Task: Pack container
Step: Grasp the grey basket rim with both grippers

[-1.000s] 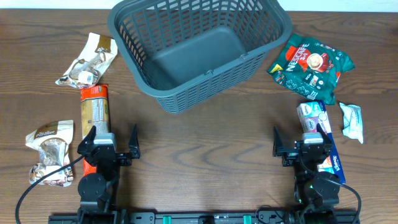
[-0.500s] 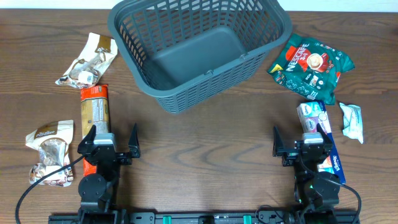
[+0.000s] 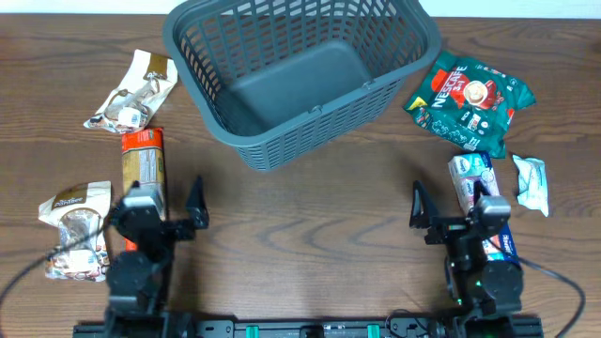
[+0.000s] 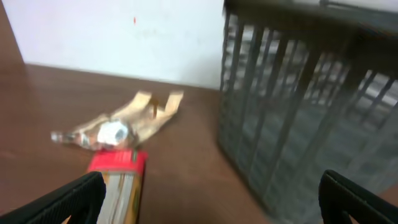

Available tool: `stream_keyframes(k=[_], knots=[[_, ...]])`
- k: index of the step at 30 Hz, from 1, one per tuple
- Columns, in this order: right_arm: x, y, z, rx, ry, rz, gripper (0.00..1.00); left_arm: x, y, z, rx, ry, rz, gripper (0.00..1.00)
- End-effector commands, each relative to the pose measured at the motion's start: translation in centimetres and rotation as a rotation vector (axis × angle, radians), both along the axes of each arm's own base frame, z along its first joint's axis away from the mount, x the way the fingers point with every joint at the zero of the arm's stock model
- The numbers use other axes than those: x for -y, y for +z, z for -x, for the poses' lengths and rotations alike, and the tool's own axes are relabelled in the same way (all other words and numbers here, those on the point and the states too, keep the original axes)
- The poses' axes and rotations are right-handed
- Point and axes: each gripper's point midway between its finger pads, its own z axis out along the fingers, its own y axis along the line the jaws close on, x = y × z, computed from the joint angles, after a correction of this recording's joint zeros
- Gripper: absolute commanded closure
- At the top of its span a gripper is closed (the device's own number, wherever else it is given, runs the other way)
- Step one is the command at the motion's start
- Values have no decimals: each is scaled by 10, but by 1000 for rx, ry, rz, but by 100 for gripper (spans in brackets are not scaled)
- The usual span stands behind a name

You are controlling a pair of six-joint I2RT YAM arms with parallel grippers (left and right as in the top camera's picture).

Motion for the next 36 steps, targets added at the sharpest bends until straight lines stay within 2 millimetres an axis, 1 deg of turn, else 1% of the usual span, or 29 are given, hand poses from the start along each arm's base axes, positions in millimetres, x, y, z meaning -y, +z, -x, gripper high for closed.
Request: stream_keyframes(k=[1,3,7,10,12,15,17,19,21,24,27,28,30,31,33,36], knots=[[-2,49,-4,26,14,6,1,1,63,-11,33,-1,17,1],[-4,68,-13,-16,20,32,1,2,87,-22,-5,-1,15,1],[-18,108,-39,-159,92,64,1,3,130,-41,-104,4,28,1],[-25,132,-56,-290,129,63,1,4,157,-46,-179,10,43,1],[-28,145,-66,-383,141,63,1,4,172,-46,-224,11,40,1],[-34,159,-80,-507,182,102,1,5,184,-40,-303,7,35,1],[-41,167,-88,-563,239,138,1,6,187,-33,-360,-1,30,1],[-43,175,-97,-605,267,170,2,10,189,-25,-409,-14,23,1],[-44,182,-106,-628,268,176,11,16,187,-17,-449,-36,14,1],[-44,191,-120,-631,266,174,32,30,177,-7,-505,-92,-6,1],[-43,201,-134,-604,262,171,59,51,167,3,-555,-176,-34,1],[-44,204,-138,-595,267,168,68,57,166,5,-561,-196,-36,1],[-44,208,-143,-583,274,159,89,73,166,8,-562,-256,-49,1],[-44,210,-145,-578,282,152,95,82,167,10,-554,-289,-56,1],[-45,211,-150,-572,295,141,99,95,172,12,-530,-341,-64,1],[-47,208,-156,-575,305,126,99,109,178,13,-501,-392,-70,1]])
